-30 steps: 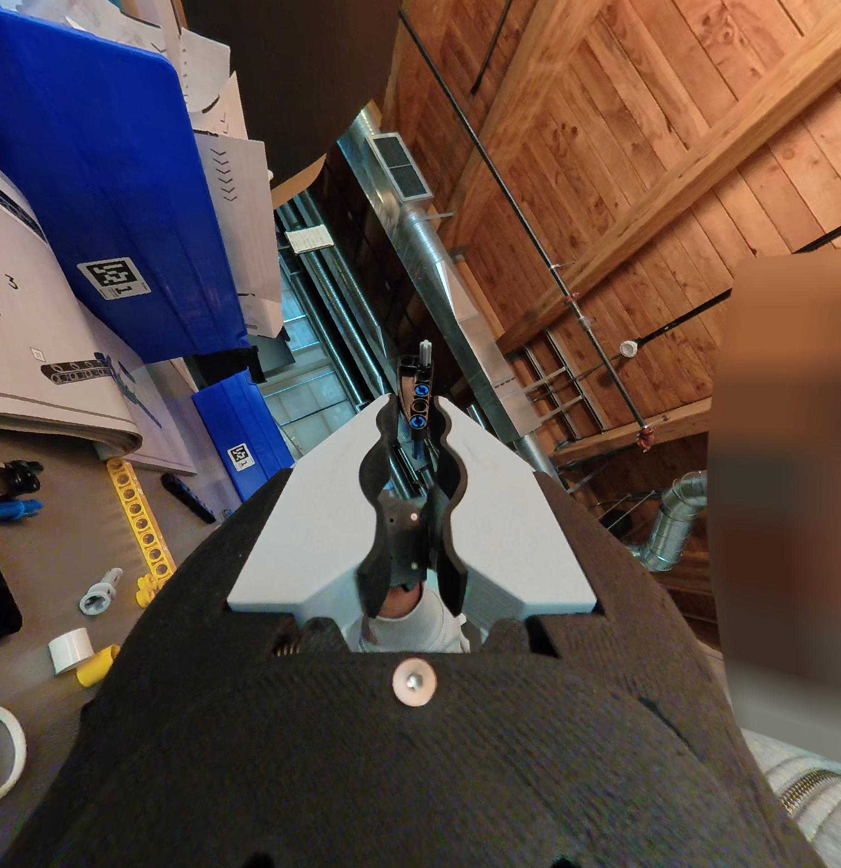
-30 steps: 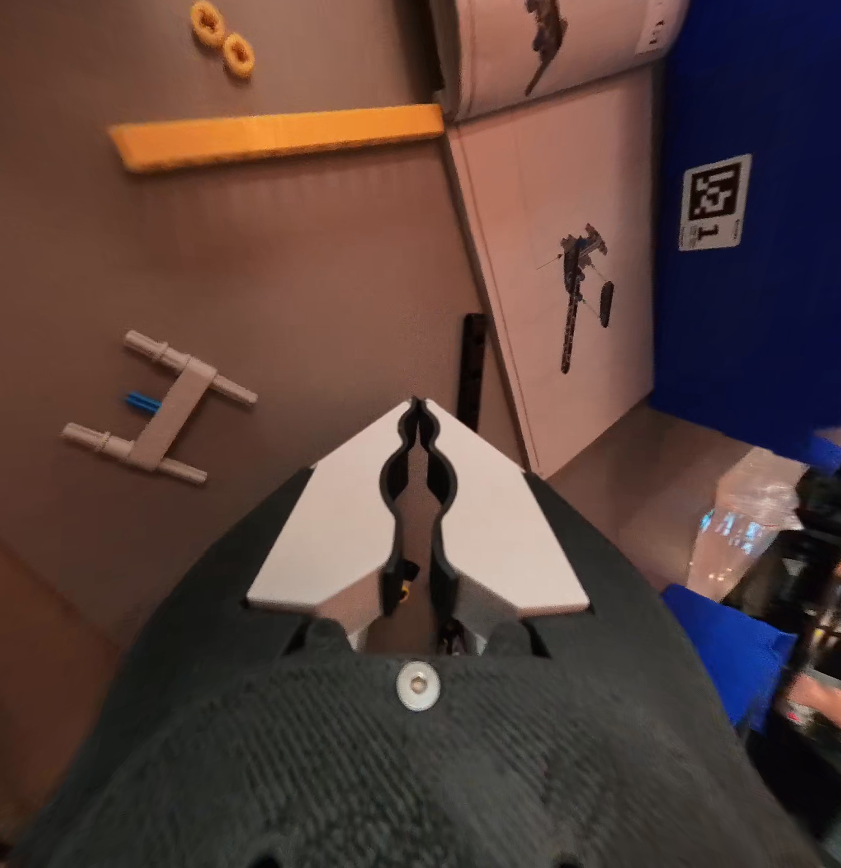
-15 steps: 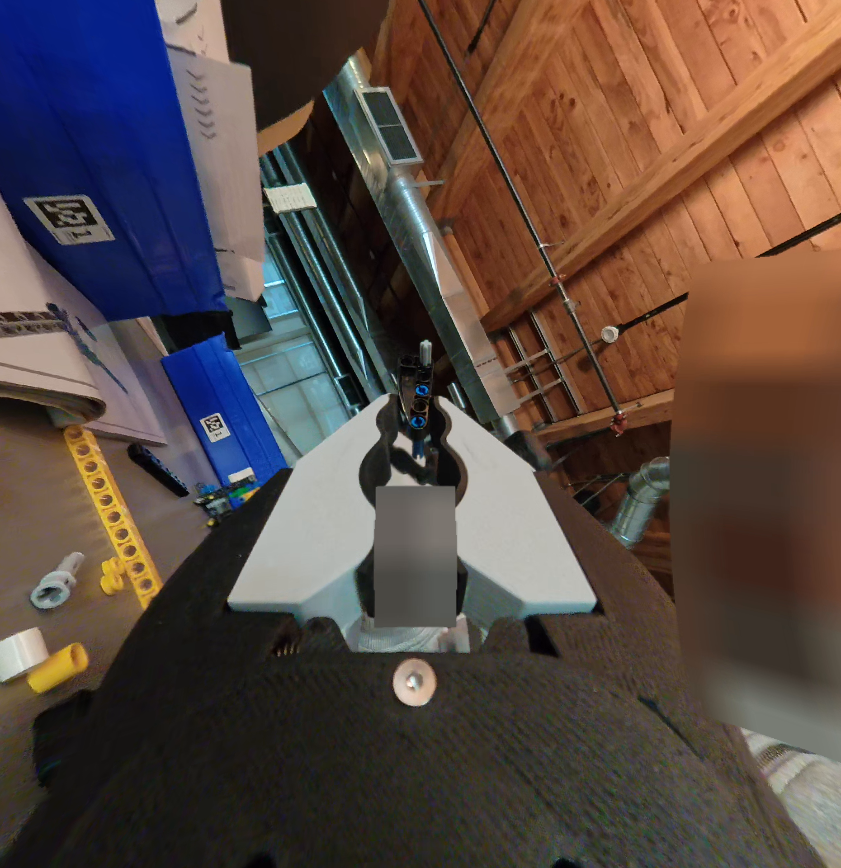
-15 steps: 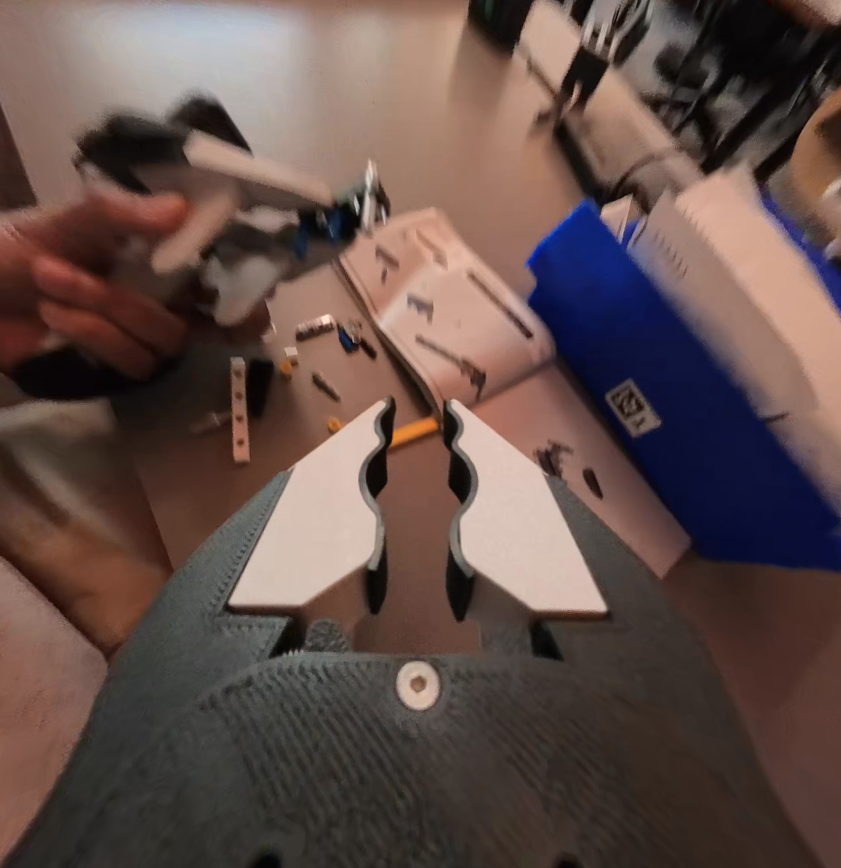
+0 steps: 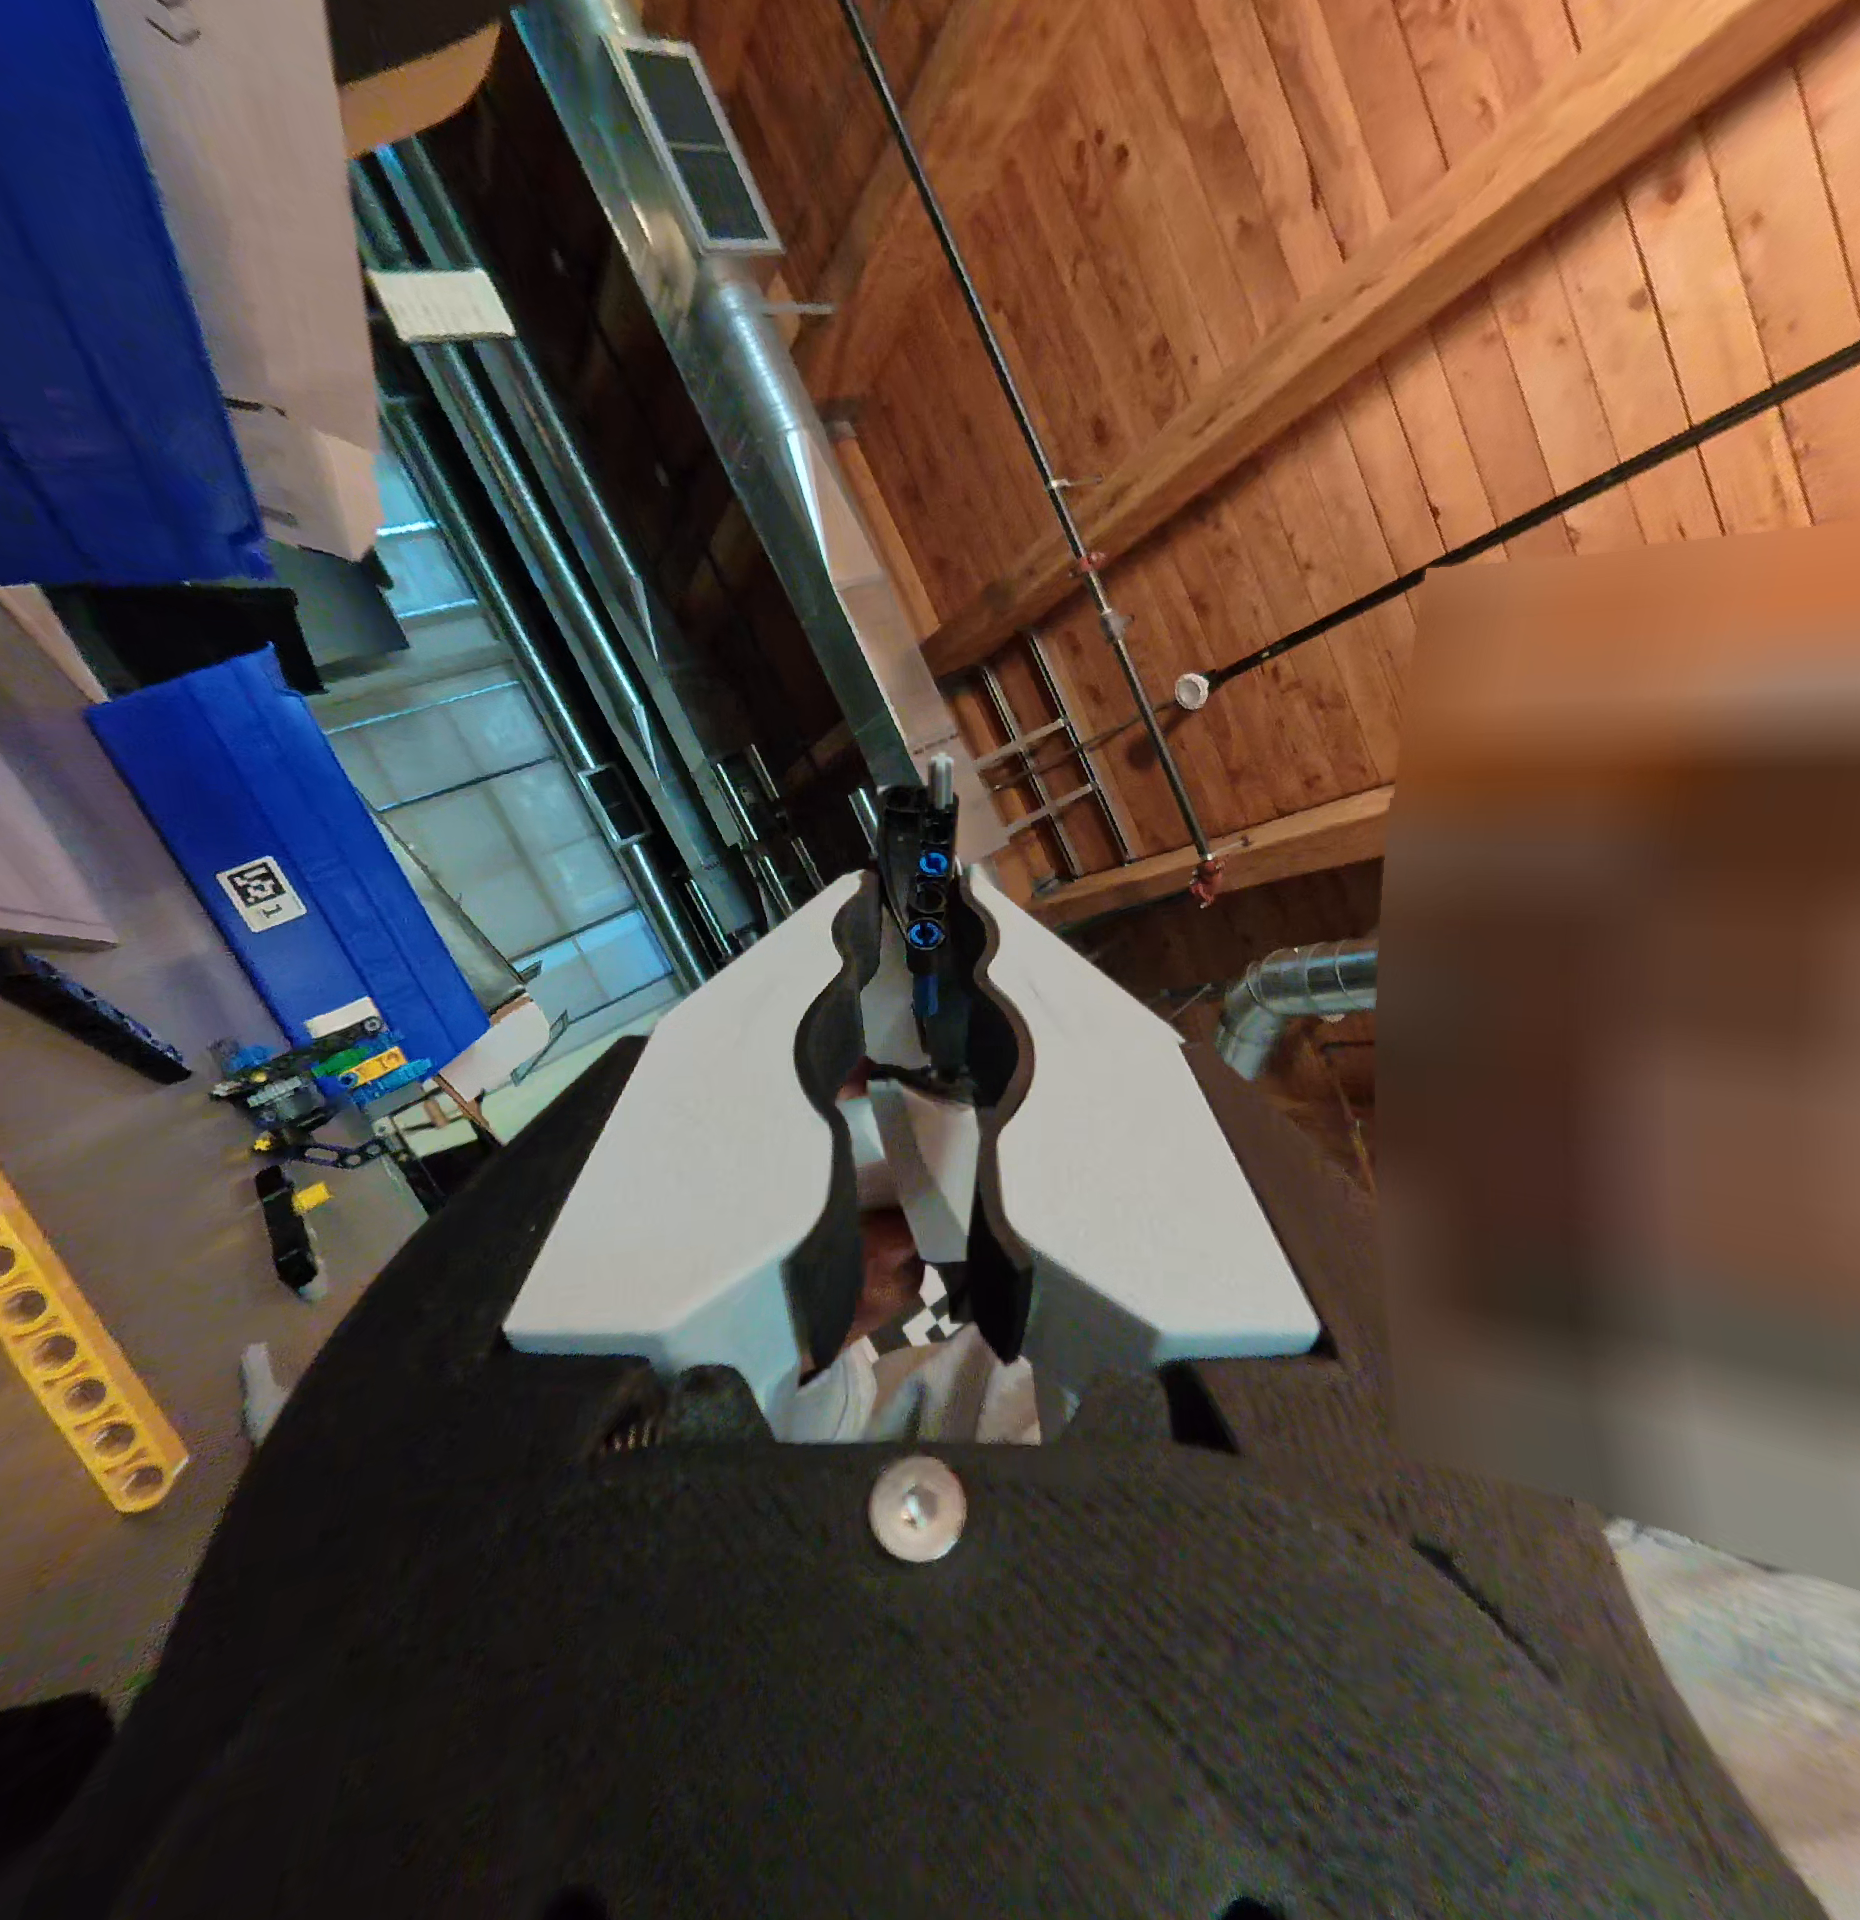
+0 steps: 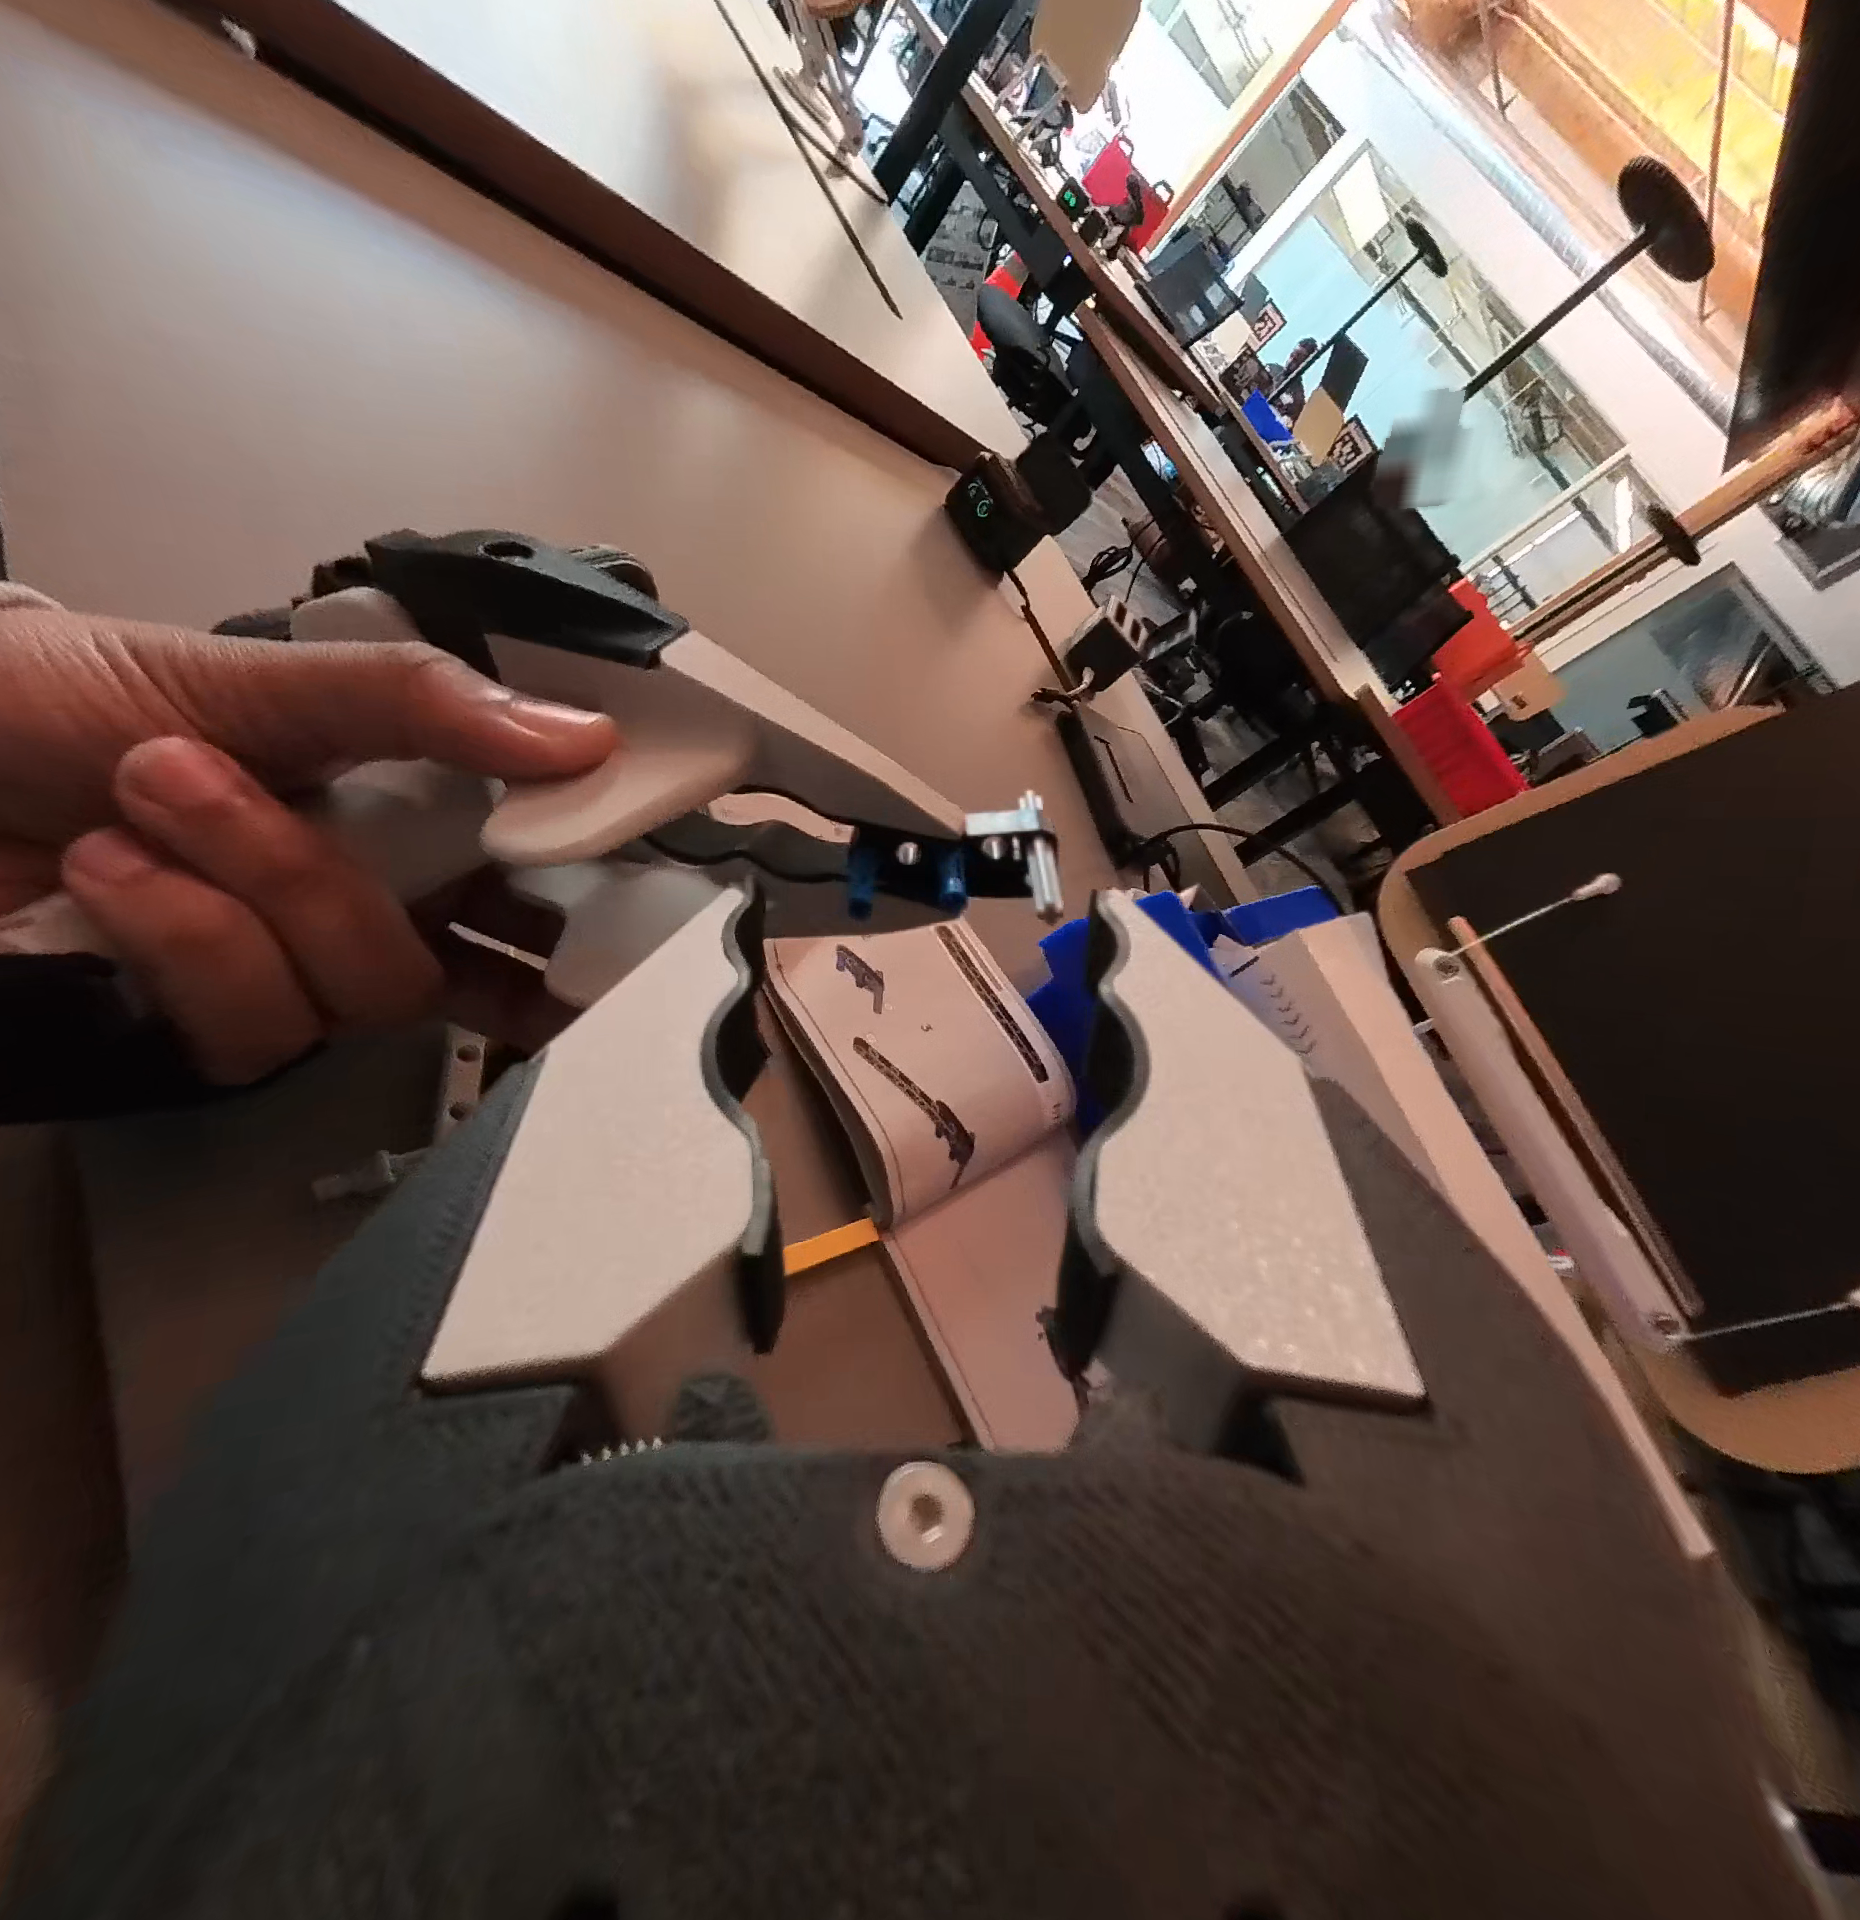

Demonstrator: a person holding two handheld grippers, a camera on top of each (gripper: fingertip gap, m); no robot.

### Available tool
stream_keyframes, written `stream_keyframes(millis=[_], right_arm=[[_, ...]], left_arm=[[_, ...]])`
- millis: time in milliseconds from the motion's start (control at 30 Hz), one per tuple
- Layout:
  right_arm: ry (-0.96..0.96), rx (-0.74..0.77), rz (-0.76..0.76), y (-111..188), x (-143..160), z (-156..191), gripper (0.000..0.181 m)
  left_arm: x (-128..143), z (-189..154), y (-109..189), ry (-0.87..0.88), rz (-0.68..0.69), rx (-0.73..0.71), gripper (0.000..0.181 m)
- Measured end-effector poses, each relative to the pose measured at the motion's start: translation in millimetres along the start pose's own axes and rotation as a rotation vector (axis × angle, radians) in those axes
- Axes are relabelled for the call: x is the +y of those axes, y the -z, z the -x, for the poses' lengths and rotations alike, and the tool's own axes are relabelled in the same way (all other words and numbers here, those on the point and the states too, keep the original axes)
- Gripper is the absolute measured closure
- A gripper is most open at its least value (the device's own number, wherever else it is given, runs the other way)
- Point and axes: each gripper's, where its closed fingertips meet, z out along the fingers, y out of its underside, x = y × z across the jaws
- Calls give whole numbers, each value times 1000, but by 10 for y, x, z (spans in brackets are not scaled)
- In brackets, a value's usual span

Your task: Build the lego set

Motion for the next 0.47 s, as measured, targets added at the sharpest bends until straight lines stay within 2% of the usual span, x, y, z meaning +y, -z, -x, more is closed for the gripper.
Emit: stream_keyframes(millis=[67, 267, 467], right_arm=[[38, 6, -3, -9, -2, 3, 121], [151, 40, -37, 46, -51, -55, 141], [177, -59, -46, 121, -30, -41, 141]], left_arm=[[44, -14, -23, 4, 22, 11, 171], [108, -1, -50, 7, 54, 6, 171], [182, 8, -76, 8, 104, -4, 171]])
